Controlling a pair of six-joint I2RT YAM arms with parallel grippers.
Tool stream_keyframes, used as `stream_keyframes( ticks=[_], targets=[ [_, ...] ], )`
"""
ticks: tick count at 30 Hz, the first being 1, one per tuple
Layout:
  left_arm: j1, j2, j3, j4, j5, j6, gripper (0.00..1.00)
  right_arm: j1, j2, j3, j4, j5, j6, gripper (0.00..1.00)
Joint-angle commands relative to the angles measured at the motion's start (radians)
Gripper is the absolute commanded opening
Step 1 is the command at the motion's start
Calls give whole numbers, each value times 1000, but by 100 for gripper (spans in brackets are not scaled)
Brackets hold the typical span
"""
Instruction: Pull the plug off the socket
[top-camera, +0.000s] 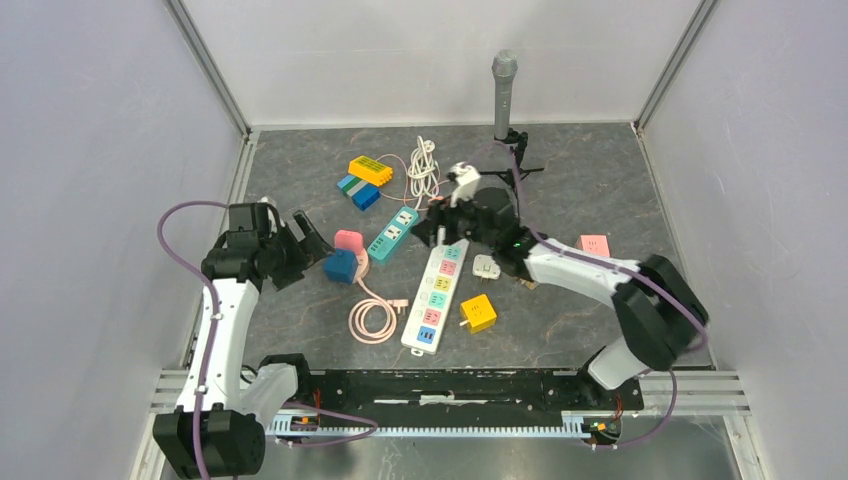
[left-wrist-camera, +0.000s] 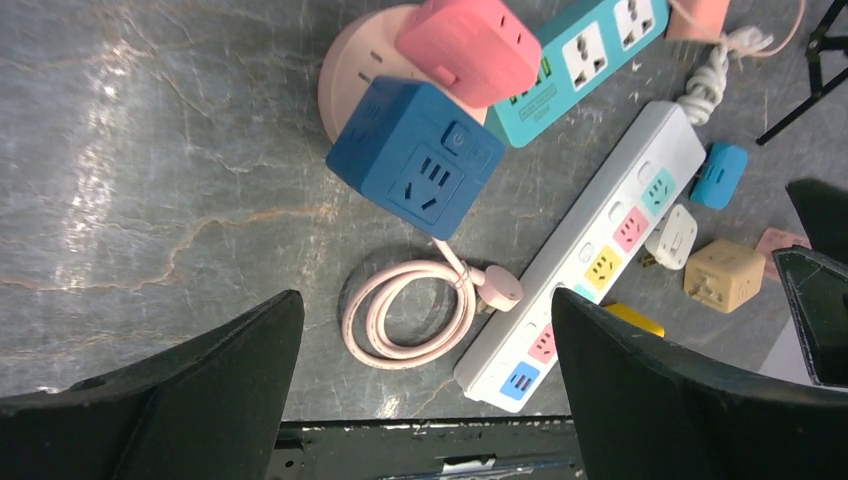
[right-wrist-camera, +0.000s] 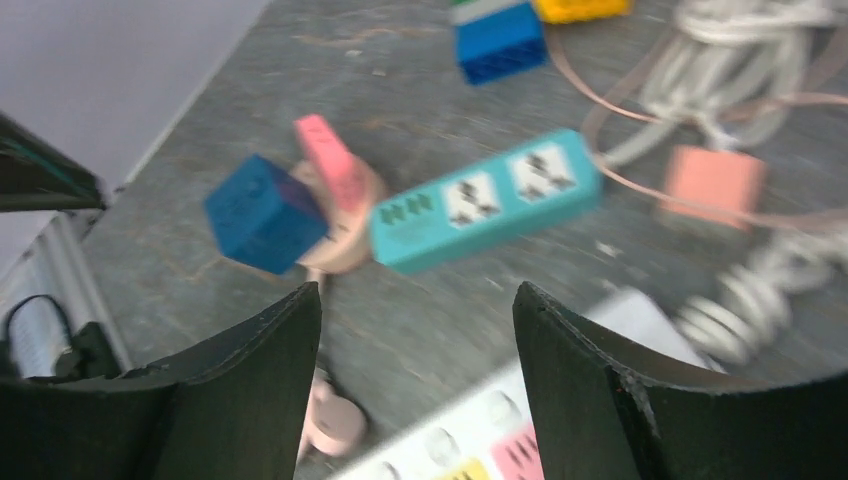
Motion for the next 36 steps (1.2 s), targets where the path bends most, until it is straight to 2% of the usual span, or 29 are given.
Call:
stream_keyframes(
  ticks=[1, 5, 8, 11, 13, 16, 18, 21, 25, 28, 32, 36],
  targets=[
    [1, 7, -51, 64, 85, 23, 100, 78, 148, 169, 179, -119, 18, 75],
    [2, 58, -71, 67, 115, 36, 98, 109, 285, 272, 212, -165, 96, 74],
    [2, 91, -83, 73, 118, 51, 96, 115, 378, 338, 132, -107, 190, 74],
    [1, 117, -107, 95, 125, 53, 93, 117, 471, 430, 71, -124, 237, 73],
    [0, 130, -125, 113, 139, 50, 90, 120, 512, 458, 92, -158, 260, 72],
    [1, 153, -148, 136, 139, 42, 86, 127, 552, 479, 111, -173, 260, 72],
    [1, 170, -156, 140, 128, 40, 84, 129, 573, 473, 170, -197, 257, 64],
    [1, 197, -158, 139, 83, 33, 81, 132, 602, 450, 311, -263, 240, 58],
    [0, 208, -154, 144, 70, 17, 81, 135, 630, 454, 379, -266, 196, 59],
    [0, 209, -146, 149, 73, 5, 80, 137, 661, 484, 386, -262, 181, 60],
    [0, 201, -124, 159, 79, -4, 81, 142, 703, 519, 369, -275, 178, 50],
    [0, 185, -113, 176, 77, -9, 82, 153, 716, 502, 372, -279, 165, 51]
  ],
)
